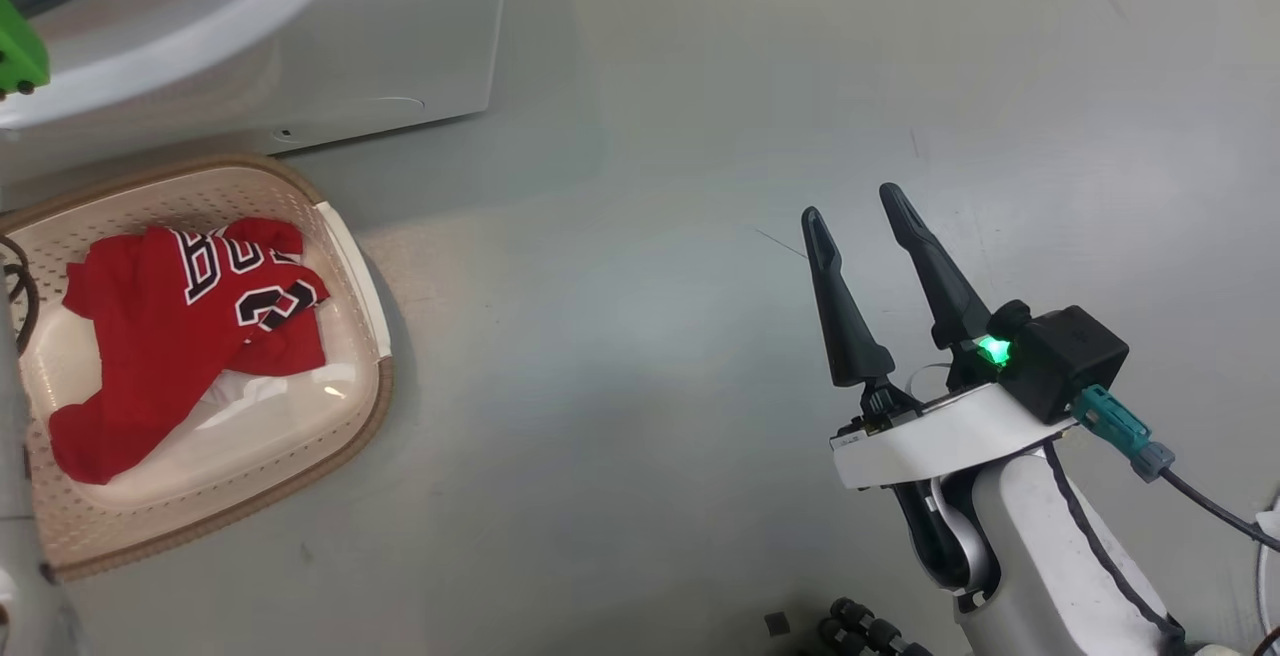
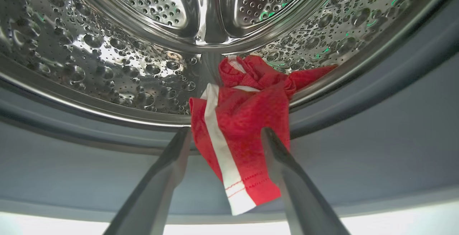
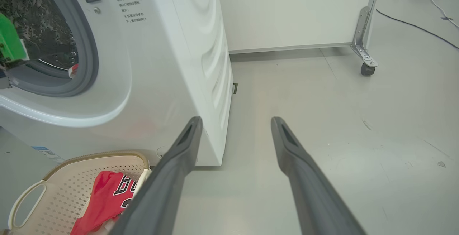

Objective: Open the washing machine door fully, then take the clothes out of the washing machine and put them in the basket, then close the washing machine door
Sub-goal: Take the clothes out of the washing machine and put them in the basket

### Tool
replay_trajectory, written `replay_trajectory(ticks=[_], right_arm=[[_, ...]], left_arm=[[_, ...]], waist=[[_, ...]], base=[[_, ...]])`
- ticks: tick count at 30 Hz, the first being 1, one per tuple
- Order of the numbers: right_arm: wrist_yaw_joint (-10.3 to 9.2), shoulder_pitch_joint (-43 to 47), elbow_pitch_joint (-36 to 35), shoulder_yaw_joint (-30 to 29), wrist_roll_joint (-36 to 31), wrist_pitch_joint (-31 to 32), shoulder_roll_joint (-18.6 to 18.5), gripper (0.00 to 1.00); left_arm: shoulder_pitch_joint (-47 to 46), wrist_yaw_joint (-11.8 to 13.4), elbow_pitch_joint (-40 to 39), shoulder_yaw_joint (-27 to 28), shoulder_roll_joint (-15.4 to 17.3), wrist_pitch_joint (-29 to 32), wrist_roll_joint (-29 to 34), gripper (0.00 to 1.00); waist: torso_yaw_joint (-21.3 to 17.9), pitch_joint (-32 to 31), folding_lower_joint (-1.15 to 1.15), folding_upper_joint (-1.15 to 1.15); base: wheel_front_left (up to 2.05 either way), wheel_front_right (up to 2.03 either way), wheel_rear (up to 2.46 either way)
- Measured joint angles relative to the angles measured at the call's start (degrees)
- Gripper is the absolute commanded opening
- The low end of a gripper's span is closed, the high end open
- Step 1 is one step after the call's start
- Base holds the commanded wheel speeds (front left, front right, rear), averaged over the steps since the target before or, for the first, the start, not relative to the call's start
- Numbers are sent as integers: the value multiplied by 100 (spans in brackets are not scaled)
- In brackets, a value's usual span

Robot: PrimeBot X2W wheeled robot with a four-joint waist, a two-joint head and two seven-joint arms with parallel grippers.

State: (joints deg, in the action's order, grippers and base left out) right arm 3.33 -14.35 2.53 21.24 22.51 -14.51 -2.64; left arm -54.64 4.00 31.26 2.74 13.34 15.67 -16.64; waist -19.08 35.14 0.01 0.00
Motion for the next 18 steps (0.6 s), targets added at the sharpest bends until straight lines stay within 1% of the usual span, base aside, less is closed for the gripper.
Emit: replay_trajectory(ticks=[3, 4, 6, 9, 14, 15, 18], right_arm=[[-8, -32, 1, 55, 89, 0, 0, 100], [-42, -40, 1, 74, 111, 0, 0, 100], [-48, -44, 0, 91, 123, 0, 0, 100], [-53, -46, 0, 133, 166, 0, 1, 100], [-57, -57, -2, 162, 168, 0, 2, 100], [-103, -59, -9, 159, 168, 0, 2, 100], [-124, -82, -23, 159, 168, 0, 2, 100]], left_arm=[[-131, 31, 202, 31, 9, 179, -8, 100], [-183, 31, 248, 22, 21, 200, 0, 100], [-243, 32, 290, 21, 40, 208, 1, 100], [-454, 59, 483, 21, 124, 349, 21, 100], [-562, 85, 680, 44, 209, 402, 71, 100], [-591, 97, 721, 40, 220, 424, 99, 100], [-687, 109, 825, 14, 238, 450, 160, 100]], waist=[[-88, 42, 0, 0], [-114, 58, 0, 0], [-139, 74, 0, 0], [-239, 138, 0, 0], [-326, 198, 0, 0], [-343, 215, 0, 0], [-381, 272, 0, 0]], base=[[0, 0, 0], [0, 0, 0], [0, 0, 0], [0, 0, 0], [0, 0, 0], [0, 0, 0], [0, 0, 0]])
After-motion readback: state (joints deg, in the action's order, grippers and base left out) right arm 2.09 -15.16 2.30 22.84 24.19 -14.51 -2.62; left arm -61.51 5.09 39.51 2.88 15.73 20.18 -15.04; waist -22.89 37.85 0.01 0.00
